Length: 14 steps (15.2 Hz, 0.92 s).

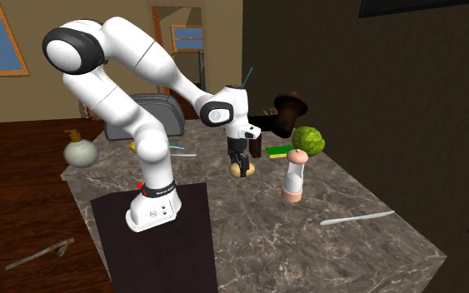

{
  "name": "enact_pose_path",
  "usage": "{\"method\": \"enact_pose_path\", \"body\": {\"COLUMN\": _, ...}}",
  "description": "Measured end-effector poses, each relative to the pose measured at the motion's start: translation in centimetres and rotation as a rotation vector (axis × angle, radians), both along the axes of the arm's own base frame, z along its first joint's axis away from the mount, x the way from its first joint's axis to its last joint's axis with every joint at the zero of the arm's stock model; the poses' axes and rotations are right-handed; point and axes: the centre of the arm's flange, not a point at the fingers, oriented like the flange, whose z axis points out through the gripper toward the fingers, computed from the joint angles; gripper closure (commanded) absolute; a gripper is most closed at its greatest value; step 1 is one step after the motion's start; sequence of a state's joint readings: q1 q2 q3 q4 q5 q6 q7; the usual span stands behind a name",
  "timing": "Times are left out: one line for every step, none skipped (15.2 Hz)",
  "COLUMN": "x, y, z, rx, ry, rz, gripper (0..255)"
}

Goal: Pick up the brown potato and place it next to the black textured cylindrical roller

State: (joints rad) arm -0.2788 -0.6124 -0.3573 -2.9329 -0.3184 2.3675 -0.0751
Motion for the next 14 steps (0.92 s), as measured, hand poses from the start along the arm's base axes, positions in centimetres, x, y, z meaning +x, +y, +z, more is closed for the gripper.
{"method": "enact_pose_path", "body": {"x": 0.0, "y": 0.0, "z": 0.0, "rx": 0.000, "ry": 0.000, "rz": 0.000, "gripper": 255}}
{"method": "enact_pose_path", "body": {"x": 0.0, "y": 0.0, "z": 0.0, "rx": 0.000, "ry": -0.001, "rz": 0.000, "gripper": 255}}
{"method": "enact_pose_path", "body": {"x": 0.0, "y": 0.0, "z": 0.0, "rx": 0.000, "ry": 0.000, "rz": 0.000, "gripper": 255}}
{"method": "enact_pose_path", "body": {"x": 0.0, "y": 0.0, "z": 0.0, "rx": 0.000, "ry": 0.000, "rz": 0.000, "gripper": 255}}
{"method": "enact_pose_path", "body": {"x": 0.0, "y": 0.0, "z": 0.0, "rx": 0.000, "ry": 0.000, "rz": 0.000, "gripper": 255}}
{"method": "enact_pose_path", "body": {"x": 0.0, "y": 0.0, "z": 0.0, "rx": 0.000, "ry": 0.000, "rz": 0.000, "gripper": 255}}
{"method": "enact_pose_path", "body": {"x": 0.0, "y": 0.0, "z": 0.0, "rx": 0.000, "ry": 0.000, "rz": 0.000, "gripper": 255}}
{"method": "enact_pose_path", "body": {"x": 0.0, "y": 0.0, "z": 0.0, "rx": 0.000, "ry": 0.000, "rz": 0.000, "gripper": 255}}
{"method": "enact_pose_path", "body": {"x": 0.0, "y": 0.0, "z": 0.0, "rx": 0.000, "ry": 0.000, "rz": 0.000, "gripper": 255}}
{"method": "enact_pose_path", "body": {"x": 0.0, "y": 0.0, "z": 0.0, "rx": 0.000, "ry": 0.000, "rz": 0.000, "gripper": 255}}
{"method": "enact_pose_path", "body": {"x": 0.0, "y": 0.0, "z": 0.0, "rx": 0.000, "ry": 0.000, "rz": 0.000, "gripper": 255}}
{"method": "enact_pose_path", "body": {"x": 0.0, "y": 0.0, "z": 0.3, "rx": 0.000, "ry": 0.000, "rz": 0.000, "gripper": 255}}
{"method": "enact_pose_path", "body": {"x": 0.0, "y": 0.0, "z": 0.7, "rx": 0.000, "ry": 0.000, "rz": 0.000, "gripper": 255}}
{"method": "enact_pose_path", "body": {"x": 0.0, "y": 0.0, "z": 1.1, "rx": 0.000, "ry": 0.000, "rz": 0.000, "gripper": 255}}
